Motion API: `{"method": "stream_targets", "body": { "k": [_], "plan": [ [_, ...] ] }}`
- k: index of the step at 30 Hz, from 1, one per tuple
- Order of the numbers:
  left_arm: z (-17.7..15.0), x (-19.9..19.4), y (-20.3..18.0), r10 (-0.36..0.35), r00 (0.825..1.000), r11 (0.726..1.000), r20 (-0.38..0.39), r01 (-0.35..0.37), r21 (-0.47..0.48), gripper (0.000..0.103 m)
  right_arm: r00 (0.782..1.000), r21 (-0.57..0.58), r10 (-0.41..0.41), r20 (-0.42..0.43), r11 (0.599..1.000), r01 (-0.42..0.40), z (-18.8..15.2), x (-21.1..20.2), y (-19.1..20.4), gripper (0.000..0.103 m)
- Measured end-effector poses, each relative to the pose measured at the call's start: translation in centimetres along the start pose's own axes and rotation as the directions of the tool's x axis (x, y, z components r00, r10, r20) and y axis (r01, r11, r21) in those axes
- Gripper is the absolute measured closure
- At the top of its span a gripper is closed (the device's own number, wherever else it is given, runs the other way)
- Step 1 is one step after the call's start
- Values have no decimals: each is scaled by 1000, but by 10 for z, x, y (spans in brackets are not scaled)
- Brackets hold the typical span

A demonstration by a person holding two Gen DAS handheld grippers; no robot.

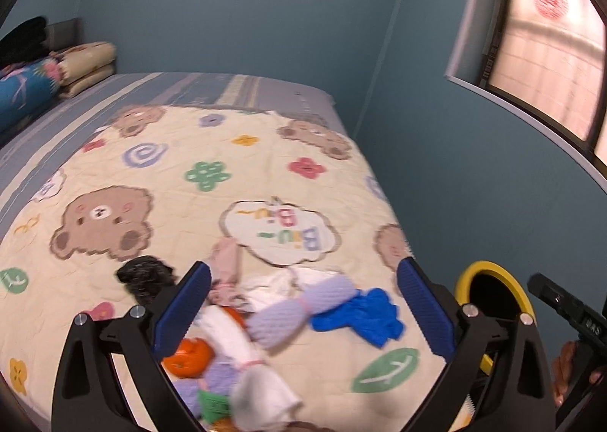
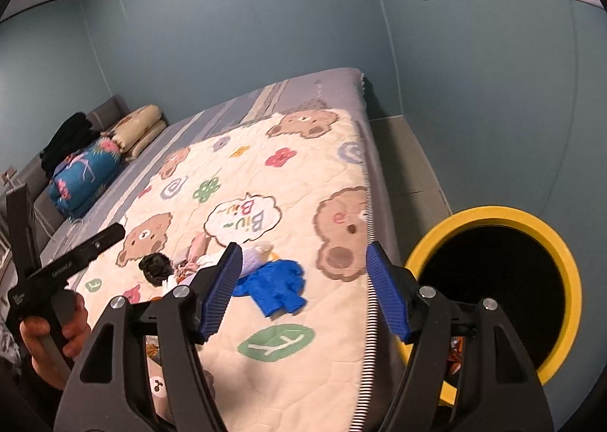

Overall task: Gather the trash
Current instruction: 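Grasp the blue glove with the right tool while the left tool grasps another black bag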

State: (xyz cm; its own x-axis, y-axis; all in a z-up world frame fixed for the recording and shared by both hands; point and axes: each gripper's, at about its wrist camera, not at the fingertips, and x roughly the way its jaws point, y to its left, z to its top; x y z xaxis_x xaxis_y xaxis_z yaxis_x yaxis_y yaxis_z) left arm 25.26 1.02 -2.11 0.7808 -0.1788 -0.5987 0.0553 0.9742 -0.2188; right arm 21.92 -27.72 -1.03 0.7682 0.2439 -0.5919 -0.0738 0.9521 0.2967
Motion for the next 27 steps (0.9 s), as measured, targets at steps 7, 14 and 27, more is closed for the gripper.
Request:
{"method": "stream_targets", "body": {
  "k": [7,14,27],
  "plan": [
    [-4,7,49,87,996,995,-17,-88,-51,8,998,-58,9,-57,998,-12,-6,32,28,38],
    [-11,25,92,163,985,980,-53,-168,-104,8,994,-93,5,-111,996,-15,-16,72,42,38],
    [-28,69,143,249,956,952,-152,-271,-141,8,966,-142,-38,-256,990,2,-39,143,49,38]
  ]
}}
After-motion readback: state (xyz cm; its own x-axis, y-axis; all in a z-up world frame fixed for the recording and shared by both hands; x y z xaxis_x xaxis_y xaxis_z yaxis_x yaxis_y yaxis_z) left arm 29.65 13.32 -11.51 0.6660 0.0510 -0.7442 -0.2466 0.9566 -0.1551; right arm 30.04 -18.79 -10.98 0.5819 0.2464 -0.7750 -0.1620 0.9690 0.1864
